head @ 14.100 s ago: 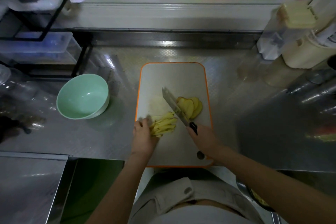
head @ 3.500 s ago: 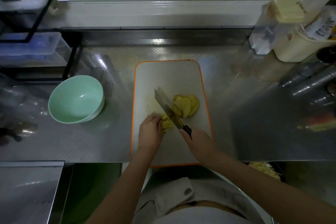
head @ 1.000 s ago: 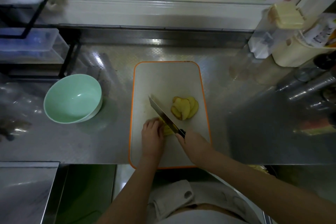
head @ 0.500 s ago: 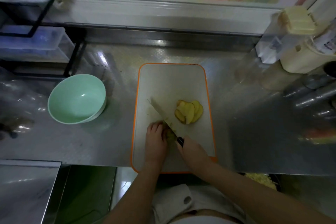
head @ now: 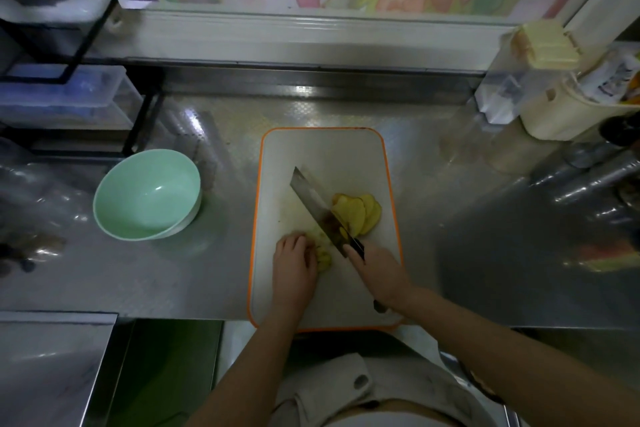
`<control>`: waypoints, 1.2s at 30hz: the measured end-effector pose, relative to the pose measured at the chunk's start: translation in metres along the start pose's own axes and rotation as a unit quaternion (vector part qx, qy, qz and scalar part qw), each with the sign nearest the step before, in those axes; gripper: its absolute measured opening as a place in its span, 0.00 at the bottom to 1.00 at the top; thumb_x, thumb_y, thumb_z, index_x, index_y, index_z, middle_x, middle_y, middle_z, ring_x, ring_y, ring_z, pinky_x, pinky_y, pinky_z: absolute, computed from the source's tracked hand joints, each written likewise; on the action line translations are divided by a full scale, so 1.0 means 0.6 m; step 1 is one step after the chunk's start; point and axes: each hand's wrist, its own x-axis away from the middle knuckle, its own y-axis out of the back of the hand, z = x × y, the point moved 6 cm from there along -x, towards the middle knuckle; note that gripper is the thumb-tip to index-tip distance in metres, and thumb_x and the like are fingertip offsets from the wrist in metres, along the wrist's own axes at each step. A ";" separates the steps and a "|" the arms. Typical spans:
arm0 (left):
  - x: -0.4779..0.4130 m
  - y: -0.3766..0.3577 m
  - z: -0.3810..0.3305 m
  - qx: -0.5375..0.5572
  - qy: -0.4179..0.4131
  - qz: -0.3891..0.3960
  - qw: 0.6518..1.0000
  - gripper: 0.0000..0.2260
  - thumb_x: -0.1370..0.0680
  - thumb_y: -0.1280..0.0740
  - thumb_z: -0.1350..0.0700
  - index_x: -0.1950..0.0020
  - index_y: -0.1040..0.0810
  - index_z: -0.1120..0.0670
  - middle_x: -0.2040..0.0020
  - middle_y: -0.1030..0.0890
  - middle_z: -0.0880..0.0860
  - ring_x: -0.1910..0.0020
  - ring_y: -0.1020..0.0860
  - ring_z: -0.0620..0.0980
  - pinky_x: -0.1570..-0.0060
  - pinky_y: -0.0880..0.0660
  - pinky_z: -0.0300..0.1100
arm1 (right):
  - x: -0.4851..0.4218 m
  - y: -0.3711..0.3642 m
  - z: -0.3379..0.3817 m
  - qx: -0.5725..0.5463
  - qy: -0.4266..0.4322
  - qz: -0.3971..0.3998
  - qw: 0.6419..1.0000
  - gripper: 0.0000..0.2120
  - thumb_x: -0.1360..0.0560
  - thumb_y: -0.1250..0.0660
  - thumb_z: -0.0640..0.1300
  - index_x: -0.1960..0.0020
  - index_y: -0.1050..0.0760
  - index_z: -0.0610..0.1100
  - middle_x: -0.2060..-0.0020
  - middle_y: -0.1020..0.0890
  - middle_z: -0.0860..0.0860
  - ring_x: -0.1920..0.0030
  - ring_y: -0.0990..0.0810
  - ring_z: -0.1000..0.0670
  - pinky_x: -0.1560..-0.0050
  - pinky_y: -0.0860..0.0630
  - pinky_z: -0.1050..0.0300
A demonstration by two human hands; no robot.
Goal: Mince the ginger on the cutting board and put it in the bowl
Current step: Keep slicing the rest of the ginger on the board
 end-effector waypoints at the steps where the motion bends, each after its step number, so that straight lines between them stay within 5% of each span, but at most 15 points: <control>1: -0.001 0.003 -0.003 -0.007 -0.005 0.009 1.000 0.06 0.26 0.34 0.63 0.50 0.22 0.60 0.48 0.22 0.57 0.46 0.27 0.57 0.46 0.31 0.44 | 0.001 0.002 0.002 0.000 0.005 -0.002 1.000 0.14 0.19 0.45 0.51 0.61 0.32 0.47 0.71 0.31 0.55 0.71 0.32 0.57 0.66 0.36 0.58; 6: 0.003 0.020 0.001 0.082 0.039 0.013 0.996 0.19 0.23 0.37 0.61 0.32 0.32 0.58 0.37 0.27 0.53 0.37 0.30 0.51 0.39 0.34 0.40 | 0.022 0.019 0.022 0.000 0.024 -0.009 1.000 0.17 0.19 0.44 0.48 0.66 0.39 0.51 0.73 0.33 0.55 0.74 0.34 0.57 0.72 0.34 0.65; 10: 0.002 0.014 0.011 0.056 0.035 0.025 0.997 0.12 0.21 0.39 0.60 0.39 0.25 0.58 0.41 0.24 0.56 0.40 0.27 0.54 0.40 0.35 0.37 | 0.035 0.019 0.021 0.045 -0.009 0.011 0.999 0.20 0.19 0.45 0.50 0.69 0.41 0.48 0.74 0.34 0.53 0.74 0.35 0.57 0.74 0.37 0.64; 14: 0.003 0.015 0.014 0.044 0.031 0.023 0.998 0.10 0.22 0.38 0.60 0.43 0.22 0.58 0.43 0.22 0.55 0.43 0.26 0.52 0.42 0.35 0.36 | 0.042 0.010 0.027 0.091 0.005 0.047 0.995 0.17 0.18 0.47 0.49 0.64 0.38 0.45 0.67 0.25 0.47 0.65 0.25 0.45 0.71 0.36 0.63; 20: 0.004 0.008 0.019 0.031 0.033 0.021 0.999 0.12 0.21 0.39 0.60 0.39 0.23 0.59 0.41 0.23 0.55 0.43 0.26 0.52 0.41 0.36 0.34 | 0.039 -0.004 0.017 0.064 -0.006 0.057 0.996 0.18 0.19 0.47 0.51 0.66 0.40 0.51 0.72 0.32 0.54 0.73 0.33 0.58 0.75 0.37 0.66; 31: 0.002 -0.001 0.020 0.013 0.034 0.016 0.999 0.12 0.21 0.39 0.59 0.40 0.22 0.59 0.42 0.23 0.55 0.43 0.27 0.52 0.47 0.36 0.32 | 0.037 -0.021 0.018 0.042 -0.027 0.073 0.996 0.17 0.18 0.48 0.51 0.66 0.38 0.51 0.70 0.31 0.53 0.71 0.32 0.56 0.71 0.36 0.61; 36: 0.003 -0.001 0.018 0.016 0.033 0.008 0.999 0.11 0.22 0.37 0.61 0.42 0.22 0.59 0.43 0.22 0.55 0.43 0.26 0.52 0.48 0.37 0.30 | 0.031 -0.036 0.011 0.040 -0.064 0.072 0.995 0.14 0.19 0.47 0.52 0.57 0.33 0.44 0.69 0.31 0.53 0.63 0.28 0.50 0.66 0.33 0.59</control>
